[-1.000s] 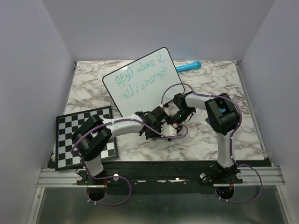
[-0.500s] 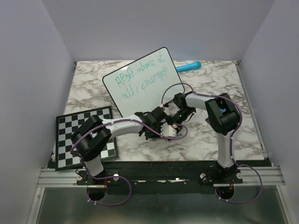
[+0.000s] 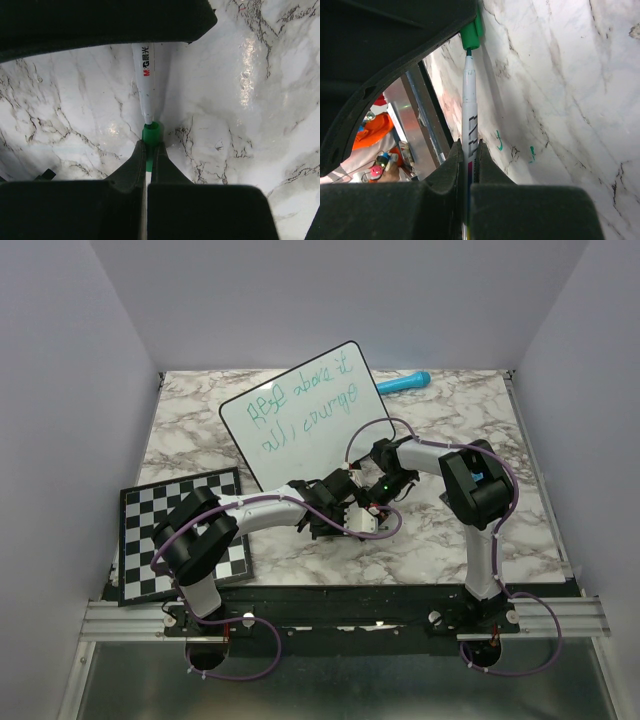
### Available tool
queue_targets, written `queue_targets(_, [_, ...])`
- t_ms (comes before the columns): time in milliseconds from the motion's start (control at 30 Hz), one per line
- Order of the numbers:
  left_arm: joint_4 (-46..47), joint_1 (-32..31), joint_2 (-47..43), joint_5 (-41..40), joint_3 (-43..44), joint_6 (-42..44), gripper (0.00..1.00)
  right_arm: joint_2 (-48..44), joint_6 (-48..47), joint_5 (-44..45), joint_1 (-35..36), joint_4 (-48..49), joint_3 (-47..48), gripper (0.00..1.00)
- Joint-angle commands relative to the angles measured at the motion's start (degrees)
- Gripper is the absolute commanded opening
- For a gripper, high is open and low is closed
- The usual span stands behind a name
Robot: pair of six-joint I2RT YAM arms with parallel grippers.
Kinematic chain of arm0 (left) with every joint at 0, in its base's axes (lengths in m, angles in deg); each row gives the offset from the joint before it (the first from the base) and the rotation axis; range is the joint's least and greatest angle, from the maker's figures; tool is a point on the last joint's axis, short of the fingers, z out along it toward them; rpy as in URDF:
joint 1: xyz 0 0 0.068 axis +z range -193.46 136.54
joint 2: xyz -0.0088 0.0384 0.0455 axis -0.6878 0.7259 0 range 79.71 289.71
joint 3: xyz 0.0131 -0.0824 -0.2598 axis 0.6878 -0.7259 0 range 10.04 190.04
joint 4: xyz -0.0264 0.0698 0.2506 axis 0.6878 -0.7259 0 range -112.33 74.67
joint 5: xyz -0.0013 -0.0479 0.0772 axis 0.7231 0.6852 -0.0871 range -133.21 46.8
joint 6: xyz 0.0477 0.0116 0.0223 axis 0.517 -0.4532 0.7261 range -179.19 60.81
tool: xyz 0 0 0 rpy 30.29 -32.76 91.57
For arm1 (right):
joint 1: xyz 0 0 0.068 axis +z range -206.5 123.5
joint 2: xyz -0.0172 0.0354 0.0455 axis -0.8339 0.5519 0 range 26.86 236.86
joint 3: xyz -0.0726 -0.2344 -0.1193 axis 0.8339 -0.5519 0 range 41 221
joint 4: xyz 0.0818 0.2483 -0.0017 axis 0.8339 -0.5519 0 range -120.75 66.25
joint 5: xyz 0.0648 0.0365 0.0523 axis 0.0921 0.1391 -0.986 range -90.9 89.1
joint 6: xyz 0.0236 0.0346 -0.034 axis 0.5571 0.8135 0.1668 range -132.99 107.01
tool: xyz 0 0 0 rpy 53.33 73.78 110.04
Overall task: Write a sentence on the whiteboard
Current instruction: Insert the whiteboard marker without the cap into the pen cap.
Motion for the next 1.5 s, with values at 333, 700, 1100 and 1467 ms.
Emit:
queue_targets(333, [-0.4, 0.3, -0.7, 2.6, -0.6, -0.7, 0.00, 1.0, 0.9, 0.3, -0.1, 1.1, 0.7, 0.01])
queue_targets(700, [-0.6, 0.3, -0.7, 2.8, 0.0, -0.9, 0.00, 2.0, 1.4, -0.1, 0.2, 1.1, 1.5, 0.01])
queue_targets(1100, [-0.6, 0.2, -0.7, 3.5, 0.8, -1.4, 0.00, 2.9, 1.6, -0.8, 0.7, 0.9, 2.6, 0.01])
queue_targets(1467, [0.4, -0.3, -1.2, 5.0, 1.6, -2.7, 0.00, 3.1, 1.6, -2.6, 0.8, 1.1, 3.5, 0.01])
